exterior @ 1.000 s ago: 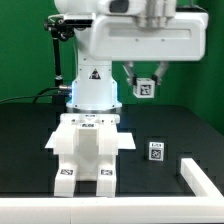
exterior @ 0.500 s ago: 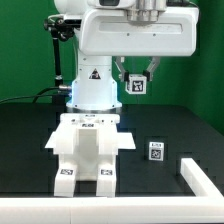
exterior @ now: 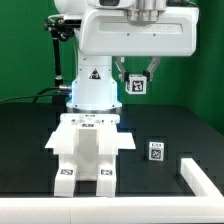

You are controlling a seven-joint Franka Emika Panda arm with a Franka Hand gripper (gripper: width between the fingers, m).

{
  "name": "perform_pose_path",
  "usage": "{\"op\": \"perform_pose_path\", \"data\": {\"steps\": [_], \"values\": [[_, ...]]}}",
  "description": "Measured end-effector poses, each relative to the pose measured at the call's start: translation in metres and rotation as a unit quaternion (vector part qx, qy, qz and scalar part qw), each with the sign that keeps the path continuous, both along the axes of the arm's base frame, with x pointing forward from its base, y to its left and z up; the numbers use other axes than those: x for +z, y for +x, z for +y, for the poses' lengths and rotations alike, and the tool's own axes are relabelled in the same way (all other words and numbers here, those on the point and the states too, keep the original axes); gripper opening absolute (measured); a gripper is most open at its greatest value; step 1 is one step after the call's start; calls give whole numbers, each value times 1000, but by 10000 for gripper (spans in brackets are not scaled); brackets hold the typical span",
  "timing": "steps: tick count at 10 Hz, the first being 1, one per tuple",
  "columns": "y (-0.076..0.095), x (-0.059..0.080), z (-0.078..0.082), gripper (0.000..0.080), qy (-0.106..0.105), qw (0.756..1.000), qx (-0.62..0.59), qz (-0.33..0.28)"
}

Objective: Assemble chair

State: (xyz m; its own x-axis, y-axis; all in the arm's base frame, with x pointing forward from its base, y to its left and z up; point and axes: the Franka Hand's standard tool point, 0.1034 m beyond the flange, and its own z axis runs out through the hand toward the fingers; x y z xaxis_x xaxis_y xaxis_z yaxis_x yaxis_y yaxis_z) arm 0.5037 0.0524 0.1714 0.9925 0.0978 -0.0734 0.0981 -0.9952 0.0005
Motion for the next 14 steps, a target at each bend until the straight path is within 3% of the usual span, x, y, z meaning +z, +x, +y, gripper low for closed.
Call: {"op": "perform_pose_path", "data": {"steps": [2, 4, 6, 9, 14], "values": [[1, 1, -5, 282, 1, 1000, 17, -1], [13, -1, -30, 282, 1, 999, 39, -3], [19, -15, -48, 282, 1, 998, 55, -1], [22, -33, -54, 282, -7, 998, 54, -10], [22, -41, -55, 282, -10, 998, 57, -8]]}}
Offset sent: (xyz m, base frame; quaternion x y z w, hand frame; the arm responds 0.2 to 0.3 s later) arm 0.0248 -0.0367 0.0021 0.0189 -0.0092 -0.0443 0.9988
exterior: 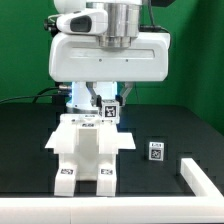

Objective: Assemble chair

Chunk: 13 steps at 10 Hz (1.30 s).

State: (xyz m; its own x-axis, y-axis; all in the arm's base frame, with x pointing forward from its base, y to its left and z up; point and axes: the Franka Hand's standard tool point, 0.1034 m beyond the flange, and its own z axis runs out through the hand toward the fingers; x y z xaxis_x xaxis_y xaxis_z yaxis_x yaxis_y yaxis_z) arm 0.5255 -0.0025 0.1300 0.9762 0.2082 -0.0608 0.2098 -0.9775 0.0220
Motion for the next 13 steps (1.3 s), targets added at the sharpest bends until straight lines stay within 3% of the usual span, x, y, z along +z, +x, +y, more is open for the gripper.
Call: {"op": "perform_pose_path", "data": {"steps": [10, 12, 13], "values": [[5, -3, -3, 282, -3, 1000, 2, -11], [5, -3, -3, 525, -3, 1000, 2, -11], [5, -3, -3, 525, -3, 1000, 2, -11]]}}
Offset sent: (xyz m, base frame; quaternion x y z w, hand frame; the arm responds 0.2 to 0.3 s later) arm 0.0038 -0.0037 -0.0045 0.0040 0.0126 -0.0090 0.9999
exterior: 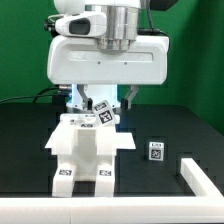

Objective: Assemble chair

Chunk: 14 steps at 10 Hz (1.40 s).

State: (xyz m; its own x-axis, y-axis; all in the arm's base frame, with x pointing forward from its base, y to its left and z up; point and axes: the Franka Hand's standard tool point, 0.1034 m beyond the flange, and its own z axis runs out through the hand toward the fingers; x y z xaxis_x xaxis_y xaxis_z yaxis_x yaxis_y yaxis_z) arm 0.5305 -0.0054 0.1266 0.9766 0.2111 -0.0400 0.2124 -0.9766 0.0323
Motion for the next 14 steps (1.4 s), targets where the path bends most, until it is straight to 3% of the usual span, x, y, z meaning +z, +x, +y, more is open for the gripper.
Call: {"op": "perform_pose_path", "data": {"steps": [1, 2, 6, 10, 11, 12, 13, 14], "values": [[0, 0, 0, 623, 0, 1000, 0, 0], [0, 0, 0, 642, 0, 1000, 0, 0], [0, 0, 0, 649, 0, 1000, 0, 1], [1, -7, 2, 649, 13, 999, -26, 20], [1, -8, 2, 527, 13, 999, -27, 20], [1, -8, 2, 527, 13, 999, -27, 20], [2, -7, 2, 388, 13, 999, -27, 19], [4, -4, 2, 306, 14, 999, -26, 16]]}}
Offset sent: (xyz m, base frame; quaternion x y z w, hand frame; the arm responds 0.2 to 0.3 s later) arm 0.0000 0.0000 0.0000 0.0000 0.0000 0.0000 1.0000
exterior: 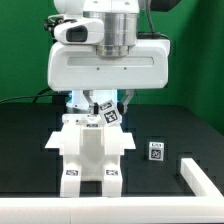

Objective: Assemble chair

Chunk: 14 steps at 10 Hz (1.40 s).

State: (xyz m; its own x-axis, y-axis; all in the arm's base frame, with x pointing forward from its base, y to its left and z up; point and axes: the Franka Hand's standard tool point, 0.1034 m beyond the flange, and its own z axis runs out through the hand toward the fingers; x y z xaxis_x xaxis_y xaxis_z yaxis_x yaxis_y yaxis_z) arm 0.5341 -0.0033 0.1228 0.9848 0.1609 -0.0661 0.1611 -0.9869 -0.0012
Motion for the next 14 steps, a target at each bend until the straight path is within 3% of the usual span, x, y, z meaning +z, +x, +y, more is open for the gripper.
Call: {"op": "perform_pose_path", "data": {"steps": [9, 14], "values": [[0, 0, 0, 299, -1, 1000, -12, -1], [0, 0, 1, 299, -9, 987, -159, -2]]}}
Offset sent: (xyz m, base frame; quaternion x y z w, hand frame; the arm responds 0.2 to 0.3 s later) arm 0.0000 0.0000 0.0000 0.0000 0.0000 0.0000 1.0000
